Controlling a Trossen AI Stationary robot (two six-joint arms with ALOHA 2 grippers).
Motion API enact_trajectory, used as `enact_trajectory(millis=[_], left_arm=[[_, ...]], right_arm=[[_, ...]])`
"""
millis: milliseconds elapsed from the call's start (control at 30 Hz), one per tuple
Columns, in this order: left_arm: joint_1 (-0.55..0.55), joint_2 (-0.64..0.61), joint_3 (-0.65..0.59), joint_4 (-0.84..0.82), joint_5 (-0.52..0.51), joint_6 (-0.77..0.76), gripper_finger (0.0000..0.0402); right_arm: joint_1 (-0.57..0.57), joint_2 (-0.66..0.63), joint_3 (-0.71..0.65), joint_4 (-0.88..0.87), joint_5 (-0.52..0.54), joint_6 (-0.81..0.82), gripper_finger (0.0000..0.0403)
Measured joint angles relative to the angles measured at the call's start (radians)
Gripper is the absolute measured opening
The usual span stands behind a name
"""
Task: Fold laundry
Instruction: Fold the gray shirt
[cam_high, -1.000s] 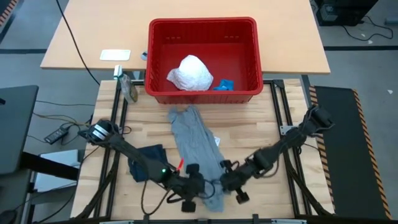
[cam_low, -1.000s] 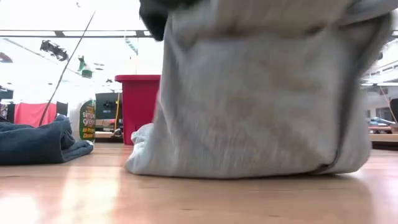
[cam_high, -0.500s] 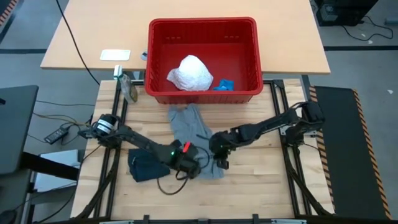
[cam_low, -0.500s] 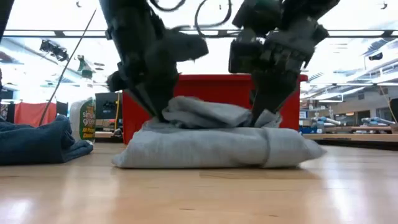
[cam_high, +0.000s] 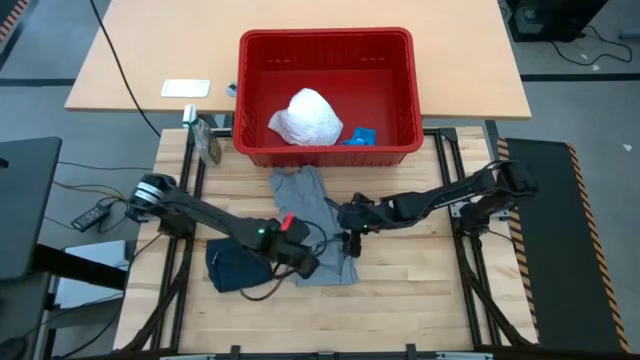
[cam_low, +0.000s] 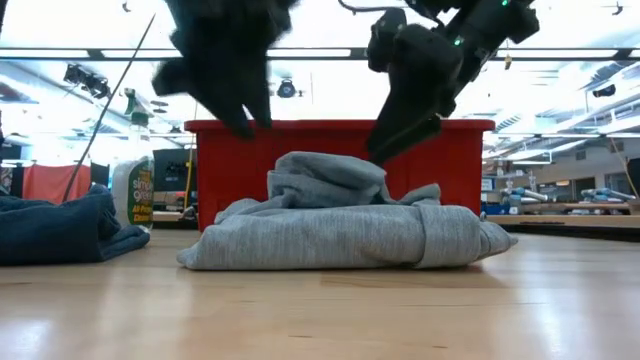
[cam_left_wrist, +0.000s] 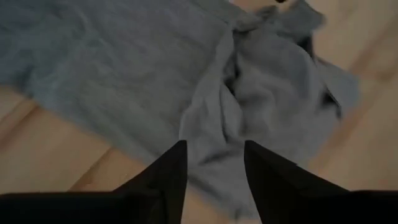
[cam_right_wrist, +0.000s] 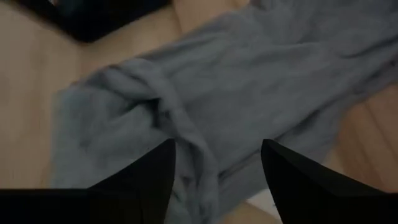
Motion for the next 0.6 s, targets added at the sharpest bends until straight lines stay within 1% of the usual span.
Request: enact_trajectory(millis=[67,200,267,367,467,533,600], left_arm=[[-0.03,-0.037,0.0,-0.019,-0.006,0.013,0.0161],[-0.113,-0.08,-0.002,-0.007,-0.005,0.102,0.0158],[-0.155,-0.076,-0.003,-0.034,0.002,0.115,0.015],[-0.193,-0.045,-0.005,-0.048,0.015,0.105,0.0138],[-0.22,-0.017,-0.005,-0.019,0.004,0.047,0.0127],[-0.229,-0.007,-0.005,0.022,-0.013,0.013,0.0123],[-0.226,0.0,-0.005,0.062,-0.02,0.012,0.0122]], right_arm=[[0.02,-0.02,0.0,-0.02,-0.045,-0.005,0.0235],[0.072,-0.027,0.0,0.003,-0.25,-0.016,0.0215],[0.107,0.0,0.0,0.034,-0.309,-0.001,0.0203],[0.167,0.063,0.0,0.087,-0.298,0.031,0.019],[0.199,0.132,0.0,0.18,-0.273,0.01,0.0185],[0.193,0.166,0.0,0.223,-0.233,-0.007,0.0184],[0.166,0.185,0.0,0.23,-0.18,-0.033,0.0184]])
